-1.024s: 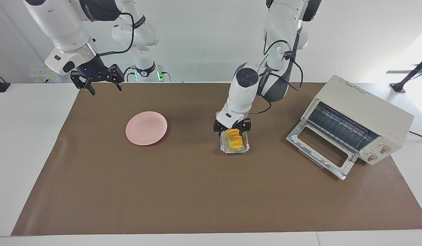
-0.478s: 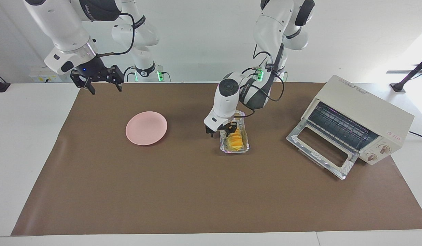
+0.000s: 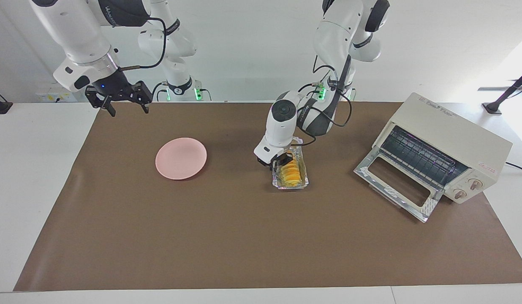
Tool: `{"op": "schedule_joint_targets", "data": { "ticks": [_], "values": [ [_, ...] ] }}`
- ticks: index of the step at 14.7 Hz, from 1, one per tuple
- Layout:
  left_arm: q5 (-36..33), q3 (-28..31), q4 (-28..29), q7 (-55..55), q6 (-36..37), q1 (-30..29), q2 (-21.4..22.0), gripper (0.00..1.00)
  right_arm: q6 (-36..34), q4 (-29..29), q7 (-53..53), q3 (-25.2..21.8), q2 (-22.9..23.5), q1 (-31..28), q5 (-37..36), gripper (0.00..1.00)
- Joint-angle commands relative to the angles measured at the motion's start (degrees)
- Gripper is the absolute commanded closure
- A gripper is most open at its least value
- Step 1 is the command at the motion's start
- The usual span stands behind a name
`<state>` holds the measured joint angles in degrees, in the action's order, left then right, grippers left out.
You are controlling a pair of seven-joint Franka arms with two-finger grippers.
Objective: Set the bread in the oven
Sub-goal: 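Lift the foil tray with the left gripper and carry it into the oven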
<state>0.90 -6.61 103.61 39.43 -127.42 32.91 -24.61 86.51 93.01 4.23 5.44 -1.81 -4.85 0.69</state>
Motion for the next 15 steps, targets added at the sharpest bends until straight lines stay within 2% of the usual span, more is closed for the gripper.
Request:
{"op": "schedule_joint_targets", "data": {
  "ticks": [1,3,5,9,15],
  "values": [
    [-0.81,1.15,-3.74,6.08,2.76,-0.04,0.61,1.0,-0.64,0.94,-0.54,0.1,-0.91,-0.77,-0.69,0.0],
    [-0.81,3.35,-12.25,8.81,11.01,-0.04,-1.84,1.0,-0.9,0.86,-0.54,0.1,-1.09,-0.95,-0.69,0.0],
    [-1.07,6.5,-17.46,10.14,16.13,-0.04,-3.6,1.0,-0.9,0.86,-0.54,0.18,-1.09,-0.87,-0.69,0.0],
    [-0.81,15.47,-18.01,9.79,17.12,-2.31,-2.47,1.0,-0.9,0.86,-0.54,0.18,-1.09,-0.87,-0.69,0.0],
    [-1.25,17.78,-18.01,7.95,19.31,-13.99,-1.15,1.0,-0.9,0.86,-0.54,0.18,-1.09,-0.87,-0.69,0.0]
  ]
}}
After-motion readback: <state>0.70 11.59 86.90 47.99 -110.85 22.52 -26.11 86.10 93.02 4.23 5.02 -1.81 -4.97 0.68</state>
